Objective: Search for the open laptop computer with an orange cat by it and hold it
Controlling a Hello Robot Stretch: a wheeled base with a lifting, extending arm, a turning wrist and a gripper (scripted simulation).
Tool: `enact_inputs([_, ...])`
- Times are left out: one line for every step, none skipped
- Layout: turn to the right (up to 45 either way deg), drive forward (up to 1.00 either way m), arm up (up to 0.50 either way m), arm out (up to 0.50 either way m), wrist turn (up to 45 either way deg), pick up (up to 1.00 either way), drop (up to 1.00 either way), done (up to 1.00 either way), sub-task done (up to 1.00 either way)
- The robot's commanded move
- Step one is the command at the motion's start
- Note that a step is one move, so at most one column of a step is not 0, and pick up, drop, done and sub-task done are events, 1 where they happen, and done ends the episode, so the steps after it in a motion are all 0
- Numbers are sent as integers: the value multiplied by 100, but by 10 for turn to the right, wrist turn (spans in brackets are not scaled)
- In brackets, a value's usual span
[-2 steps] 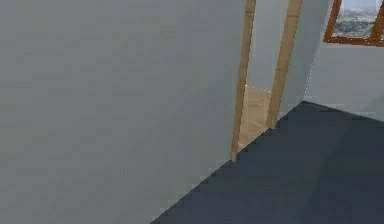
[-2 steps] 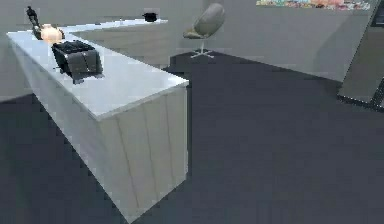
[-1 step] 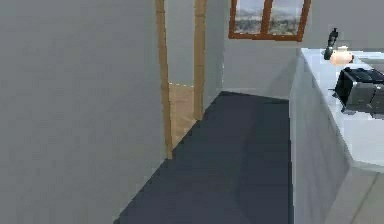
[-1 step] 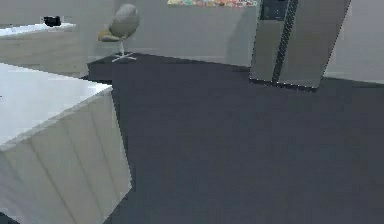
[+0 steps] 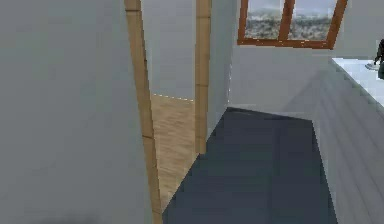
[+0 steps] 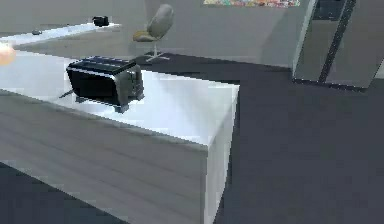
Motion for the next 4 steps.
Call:
enact_inputs([210, 0, 0, 0, 0, 0, 0, 0, 0])
enact_inputs([0, 100, 0, 0, 0, 0, 0, 0, 0])
enact_inputs([210, 0, 0, 0, 0, 0, 0, 0, 0])
enact_inputs([0, 5, 0, 0, 0, 0, 0, 0, 0])
